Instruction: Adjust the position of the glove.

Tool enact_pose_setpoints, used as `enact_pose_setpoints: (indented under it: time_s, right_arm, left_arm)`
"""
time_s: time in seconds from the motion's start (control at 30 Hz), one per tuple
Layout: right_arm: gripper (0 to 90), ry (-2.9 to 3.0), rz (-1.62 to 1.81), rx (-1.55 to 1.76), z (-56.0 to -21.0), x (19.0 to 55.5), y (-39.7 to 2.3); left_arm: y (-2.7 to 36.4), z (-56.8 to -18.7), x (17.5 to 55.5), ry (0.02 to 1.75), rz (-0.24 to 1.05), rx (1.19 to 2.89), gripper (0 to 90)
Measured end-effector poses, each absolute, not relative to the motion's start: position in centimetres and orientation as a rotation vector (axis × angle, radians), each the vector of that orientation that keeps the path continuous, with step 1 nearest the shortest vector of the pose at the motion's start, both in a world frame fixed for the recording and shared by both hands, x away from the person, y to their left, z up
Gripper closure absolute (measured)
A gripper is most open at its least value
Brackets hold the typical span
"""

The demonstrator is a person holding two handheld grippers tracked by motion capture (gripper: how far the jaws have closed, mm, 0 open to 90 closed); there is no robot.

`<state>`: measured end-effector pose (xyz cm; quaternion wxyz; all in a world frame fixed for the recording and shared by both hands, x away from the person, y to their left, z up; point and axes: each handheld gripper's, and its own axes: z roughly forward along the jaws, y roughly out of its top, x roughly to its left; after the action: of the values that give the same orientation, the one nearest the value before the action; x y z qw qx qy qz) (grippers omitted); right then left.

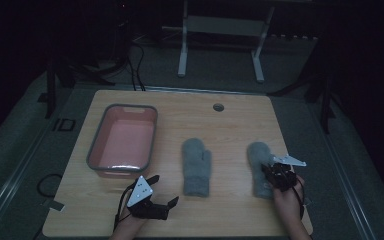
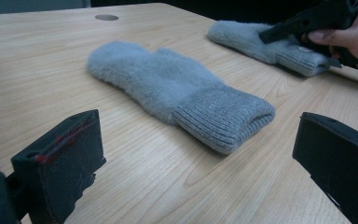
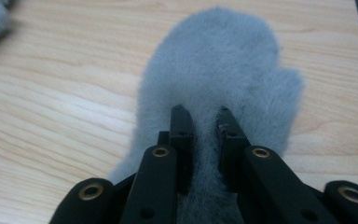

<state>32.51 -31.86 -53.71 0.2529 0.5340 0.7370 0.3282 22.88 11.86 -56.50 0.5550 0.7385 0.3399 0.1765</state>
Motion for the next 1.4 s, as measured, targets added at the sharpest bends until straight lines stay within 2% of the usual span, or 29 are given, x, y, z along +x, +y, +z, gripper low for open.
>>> enact_pose_setpoints:
  time_s: [0.37, 0.67, 1.2, 1.4]
  right_arm:
    - [82.0, 1.893, 0.953, 1.47, -49.4, 32.2, -28.6]
    - [82.0, 1.901, 1.037, 1.43, -47.5, 32.5, -23.8]
    - [81.9, 2.013, 1.139, 1.425, -47.2, 32.2, -13.8]
    - [81.8, 2.026, 1.134, 1.453, -47.5, 32.4, -12.1]
  left_arm:
    - [11.8, -56.5, 22.9, 0.805, 0.42, 1.745, 2.0]
    - [11.9, -56.5, 22.9, 0.808, 0.42, 1.745, 2.0]
    - [11.8, -56.4, 22.7, 0.798, 0.426, 1.753, 2.1]
    - [11.7, -56.2, 22.3, 0.777, 0.412, 1.749, 2.0]
